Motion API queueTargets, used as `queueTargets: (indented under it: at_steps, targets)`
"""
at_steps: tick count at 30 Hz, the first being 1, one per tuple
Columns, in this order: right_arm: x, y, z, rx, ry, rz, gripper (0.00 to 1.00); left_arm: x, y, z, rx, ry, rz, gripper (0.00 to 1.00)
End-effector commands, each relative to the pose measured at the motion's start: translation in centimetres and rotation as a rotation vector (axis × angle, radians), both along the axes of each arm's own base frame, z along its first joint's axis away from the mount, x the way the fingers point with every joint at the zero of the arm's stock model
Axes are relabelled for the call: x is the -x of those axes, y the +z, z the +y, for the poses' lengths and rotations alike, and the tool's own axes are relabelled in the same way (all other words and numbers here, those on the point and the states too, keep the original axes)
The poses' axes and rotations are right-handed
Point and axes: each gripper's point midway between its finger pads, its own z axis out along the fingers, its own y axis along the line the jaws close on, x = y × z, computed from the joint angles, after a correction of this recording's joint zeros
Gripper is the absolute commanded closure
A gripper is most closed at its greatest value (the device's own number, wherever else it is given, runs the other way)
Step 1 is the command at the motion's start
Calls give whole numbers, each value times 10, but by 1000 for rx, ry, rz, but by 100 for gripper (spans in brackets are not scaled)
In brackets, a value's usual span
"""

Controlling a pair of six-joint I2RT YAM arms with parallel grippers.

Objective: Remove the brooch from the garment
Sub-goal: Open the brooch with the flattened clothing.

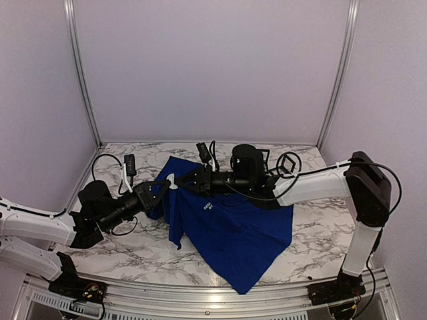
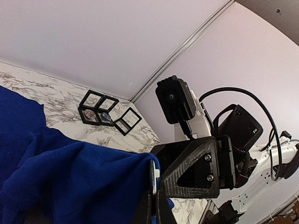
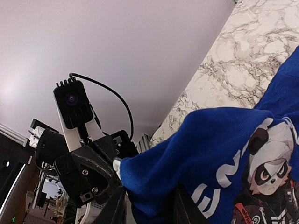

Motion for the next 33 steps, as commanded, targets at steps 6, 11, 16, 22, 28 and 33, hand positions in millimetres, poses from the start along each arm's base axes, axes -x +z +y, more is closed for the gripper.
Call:
queueTargets:
  at_steps: [6, 11, 16, 22, 28, 33]
  targets:
    - [-2, 3, 2, -23, 7, -8, 74, 7, 24, -7, 35, -40, -73, 100]
    - [-2, 2, 3, -23, 12, -8, 80, 9, 27, -11, 26, -53, -92, 100]
    - [-1, 0, 3, -18, 17, -4, 86, 10, 28, -14, 14, -57, -106, 100]
    - [-1, 0, 3, -15, 19, -8, 87, 13, 29, -19, 9, -87, -112, 100]
    - [2, 0, 5, -13, 47, -15, 87, 13, 29, -18, 10, -83, -110, 100]
    - [6, 2, 7, -14, 74, -25, 87, 13, 30, -18, 9, -81, -112, 100]
